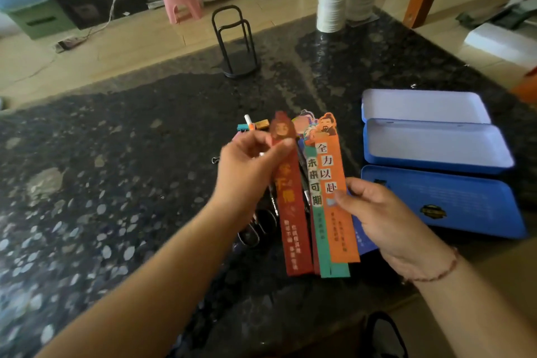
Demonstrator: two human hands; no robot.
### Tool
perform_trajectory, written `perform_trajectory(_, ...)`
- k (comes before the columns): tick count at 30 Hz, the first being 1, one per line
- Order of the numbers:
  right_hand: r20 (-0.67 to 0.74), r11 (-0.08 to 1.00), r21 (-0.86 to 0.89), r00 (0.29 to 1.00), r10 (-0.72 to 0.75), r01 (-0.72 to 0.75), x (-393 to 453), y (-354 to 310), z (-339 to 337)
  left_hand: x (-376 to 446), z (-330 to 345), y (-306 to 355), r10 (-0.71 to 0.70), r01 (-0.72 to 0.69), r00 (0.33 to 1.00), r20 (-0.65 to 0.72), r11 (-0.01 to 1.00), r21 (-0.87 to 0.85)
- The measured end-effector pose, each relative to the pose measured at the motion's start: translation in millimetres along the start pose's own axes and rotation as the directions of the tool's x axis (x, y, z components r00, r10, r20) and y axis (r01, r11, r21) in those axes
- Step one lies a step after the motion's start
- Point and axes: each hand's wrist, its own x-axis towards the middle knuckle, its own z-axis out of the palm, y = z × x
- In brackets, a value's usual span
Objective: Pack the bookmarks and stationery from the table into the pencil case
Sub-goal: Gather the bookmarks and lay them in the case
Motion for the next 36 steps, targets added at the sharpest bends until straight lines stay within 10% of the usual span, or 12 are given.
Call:
perform_trajectory(12,-0.092,0.985,0.174,0.996,-0.002,0.018,-6,-4,-27,-1,41,-12,-0.277,0.293,0.956,0.096,0.887,-0.358)
perform_trajectory(25,-0.249,0.988,0.149,0.968,0.011,0.027,-11,-9,-34,-3,51,-22,-0.165,0.209,0.974,0.158,0.922,-0.326)
perform_trajectory(29,-0.046,0.989,0.139,0.997,-0.054,0.060,-21,-9,-15,-9,63,-33,0.024,-0.020,0.999,0.022,0.986,-0.163)
perform_trajectory(36,0.042,0.911,-0.342,0.972,-0.229,0.229,-25,-8,-12,-19,69,-37,0.199,-0.184,0.979,0.043,0.954,-0.236)
